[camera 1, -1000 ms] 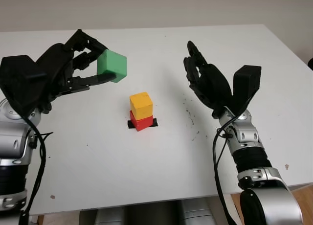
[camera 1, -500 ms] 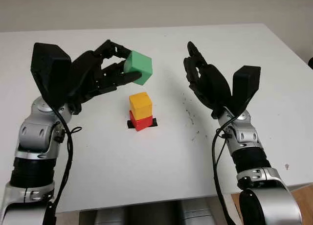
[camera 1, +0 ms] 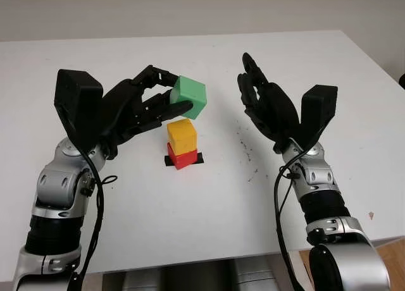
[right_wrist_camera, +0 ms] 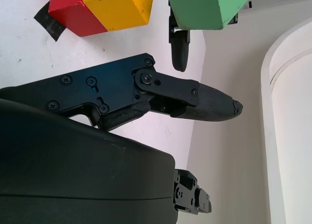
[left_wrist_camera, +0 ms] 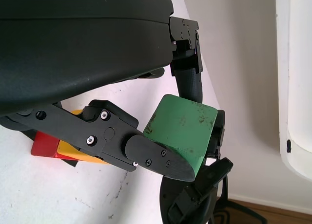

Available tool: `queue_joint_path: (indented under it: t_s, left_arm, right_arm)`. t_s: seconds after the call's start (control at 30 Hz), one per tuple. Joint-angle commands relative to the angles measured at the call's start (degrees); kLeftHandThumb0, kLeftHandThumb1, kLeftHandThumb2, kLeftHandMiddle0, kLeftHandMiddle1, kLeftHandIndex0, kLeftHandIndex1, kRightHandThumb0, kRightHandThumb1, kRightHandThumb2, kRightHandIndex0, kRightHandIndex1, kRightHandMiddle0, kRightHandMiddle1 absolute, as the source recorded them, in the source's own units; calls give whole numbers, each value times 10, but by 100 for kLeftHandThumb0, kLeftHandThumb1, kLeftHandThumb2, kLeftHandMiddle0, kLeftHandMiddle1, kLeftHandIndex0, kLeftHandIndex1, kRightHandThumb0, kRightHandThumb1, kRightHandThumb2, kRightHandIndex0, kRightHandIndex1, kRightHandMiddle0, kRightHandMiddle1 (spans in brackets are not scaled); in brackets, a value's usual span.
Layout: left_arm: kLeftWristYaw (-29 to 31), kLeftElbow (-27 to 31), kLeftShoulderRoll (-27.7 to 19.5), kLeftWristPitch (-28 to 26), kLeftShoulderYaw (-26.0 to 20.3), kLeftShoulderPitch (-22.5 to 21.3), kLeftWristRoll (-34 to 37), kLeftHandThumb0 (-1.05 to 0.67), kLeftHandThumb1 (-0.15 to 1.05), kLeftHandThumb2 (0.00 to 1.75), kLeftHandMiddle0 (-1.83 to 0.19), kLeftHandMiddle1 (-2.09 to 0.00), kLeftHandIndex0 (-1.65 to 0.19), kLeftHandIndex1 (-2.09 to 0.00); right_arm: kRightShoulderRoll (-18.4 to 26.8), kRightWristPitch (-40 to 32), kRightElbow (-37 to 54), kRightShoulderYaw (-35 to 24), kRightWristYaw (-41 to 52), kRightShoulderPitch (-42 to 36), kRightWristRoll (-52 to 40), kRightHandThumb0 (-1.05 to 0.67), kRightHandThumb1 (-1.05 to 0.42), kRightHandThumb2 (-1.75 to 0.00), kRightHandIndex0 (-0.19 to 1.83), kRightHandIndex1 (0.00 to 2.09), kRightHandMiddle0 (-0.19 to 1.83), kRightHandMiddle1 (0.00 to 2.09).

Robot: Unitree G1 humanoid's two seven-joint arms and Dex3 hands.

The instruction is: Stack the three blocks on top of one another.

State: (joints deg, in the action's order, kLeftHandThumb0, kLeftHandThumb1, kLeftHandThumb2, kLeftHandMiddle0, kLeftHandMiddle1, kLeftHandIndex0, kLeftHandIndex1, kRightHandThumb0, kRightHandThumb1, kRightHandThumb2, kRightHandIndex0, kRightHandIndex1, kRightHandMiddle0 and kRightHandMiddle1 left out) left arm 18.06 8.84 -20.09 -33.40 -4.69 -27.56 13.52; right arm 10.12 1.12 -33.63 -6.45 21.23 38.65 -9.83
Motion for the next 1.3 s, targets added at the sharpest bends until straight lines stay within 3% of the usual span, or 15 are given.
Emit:
queue_joint_path:
  t_s: [0.0, 0.27, 0.57, 1.27]
  left_arm:
    - [-5, 19, -2, 6, -4, 5, -4, -42, 105, 22, -23, -4, -36, -188]
    - [-29, 42, -5, 36, -2, 35, -38, -43, 105, 21, -24, -5, -42, -186]
    - [-31, 14, 8, 71, -3, 47, -44, -43, 105, 22, -22, -4, -36, -185]
    - [-15, 2, 10, 58, 21, 66, -52, -47, 105, 24, -19, -4, -40, -183]
  right_arm:
    - [2, 2, 3, -1, -1, 5, -1, -69, -105, -64, -19, 0, -19, 0]
    - [2, 7, -1, 1, 2, 9, 0, -69, -105, -64, -19, 0, -19, 0]
    - [1, 5, 2, 0, -1, 9, 1, -69, -105, -64, -19, 0, -19, 0]
    - [2, -8, 21, -1, -4, -1, -3, -70, -105, -62, -19, 0, -19, 0]
